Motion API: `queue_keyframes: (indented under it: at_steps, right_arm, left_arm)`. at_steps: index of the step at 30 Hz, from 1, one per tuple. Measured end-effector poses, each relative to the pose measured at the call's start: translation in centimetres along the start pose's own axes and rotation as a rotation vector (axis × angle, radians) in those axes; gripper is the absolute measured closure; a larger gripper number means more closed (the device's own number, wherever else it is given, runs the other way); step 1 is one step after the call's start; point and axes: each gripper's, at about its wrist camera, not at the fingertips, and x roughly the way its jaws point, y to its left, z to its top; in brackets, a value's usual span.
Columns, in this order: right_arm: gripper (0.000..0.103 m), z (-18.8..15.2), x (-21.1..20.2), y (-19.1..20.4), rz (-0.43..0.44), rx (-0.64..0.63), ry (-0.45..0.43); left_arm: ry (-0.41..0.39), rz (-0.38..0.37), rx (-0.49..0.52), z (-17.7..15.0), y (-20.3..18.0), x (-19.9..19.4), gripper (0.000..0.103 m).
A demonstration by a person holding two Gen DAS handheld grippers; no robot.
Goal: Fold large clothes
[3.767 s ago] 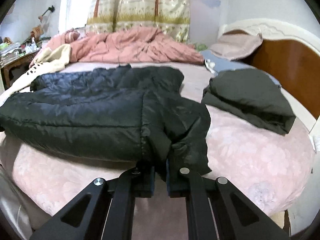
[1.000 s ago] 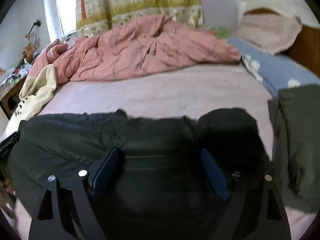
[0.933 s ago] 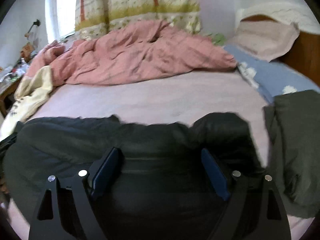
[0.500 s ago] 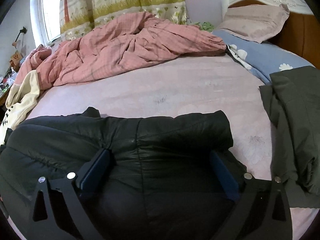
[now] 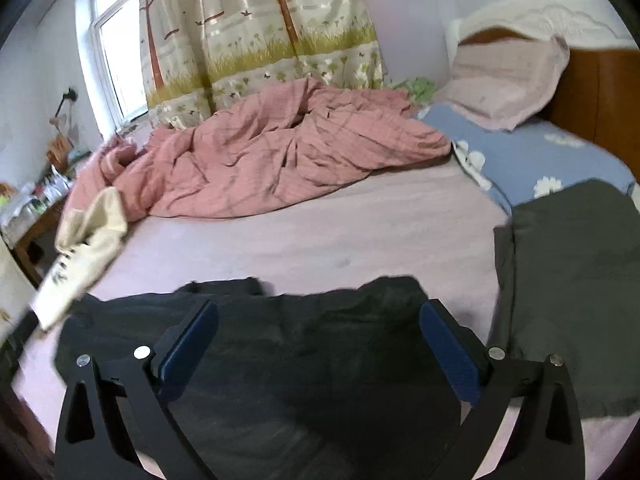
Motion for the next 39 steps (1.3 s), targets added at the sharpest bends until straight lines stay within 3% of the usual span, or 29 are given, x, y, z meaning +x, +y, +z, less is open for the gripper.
queue_keyframes:
  at_steps: [2, 4, 6, 8, 10, 19, 26, 28, 29, 30, 31, 32, 35, 39]
  right_arm:
    - [0.008, -0.1, -2.6, 0.2, 0.019, -0.015, -0.05]
    - [0.024, -0.1, -4.4, 0.3, 0.041, -0.024, -0.07]
    - [0.054, 0.1, -5.6, 0.4, 0.08, -0.029, -0.077]
    - [0.061, 0.1, -6.0, 0.6, 0.079, -0.028, -0.079]
    - [0.061, 0.0, -6.0, 0.7, 0.078, -0.031, -0.074]
    - [0.061, -0.6, -4.5, 0.2, 0.064, -0.019, -0.022]
    - [0.061, -1.8, -1.3, 2.4, 0.139, -0.03, 0.082]
    - [0.061, -2.9, 0.3, 3.9, 0.252, -0.029, 0.147]
    - [0.062, -3.8, 1.5, 4.8, 0.349, -0.028, 0.204]
    - [0.072, -5.0, 2.9, 6.0, 0.427, -0.024, 0.27]
    - [0.078, -6.0, 4.1, 7.1, 0.445, -0.013, 0.319]
    - [0.084, -6.5, 5.0, 7.6, 0.449, -0.005, 0.354]
    - [0.085, -7.8, 7.5, 9.6, 0.464, 0.017, 0.437]
    - [0.085, -8.7, 10.1, 11.4, 0.366, -0.011, 0.492]
  left_arm:
    - [0.005, -0.045, -0.01, -0.8, -2.0, -0.4, 0.071]
    - [0.04, -0.102, -0.075, -1.6, -3.0, 0.2, 0.077]
    - [0.095, -0.143, -0.121, -2.5, -3.7, 1.4, 0.087]
    - [0.16, -0.162, -0.145, -3.5, -4.4, 3.4, 0.088]
    - [0.235, -0.136, -0.134, -4.9, -5.1, 5.6, 0.089]
    - [0.418, -0.061, -0.11, -8.3, -5.8, 10.3, 0.089]
    - [0.429, -0.08, -0.128, -9.1, -5.4, 10.7, 0.089]
    - [0.424, -0.08, -0.131, -8.9, -5.2, 10.9, 0.089]
    - [0.419, -0.084, -0.137, -8.9, -5.0, 11.0, 0.089]
    - [0.414, -0.089, -0.147, -8.9, -4.9, 10.9, 0.089]
    - [0.412, -0.095, -0.154, -9.0, -4.8, 10.8, 0.089]
    - [0.411, -0.101, -0.161, -8.9, -4.7, 10.8, 0.089]
    - [0.419, -0.105, -0.169, -8.9, -4.6, 10.8, 0.089]
    - [0.416, -0.105, -0.171, -9.0, -4.6, 10.5, 0.089]
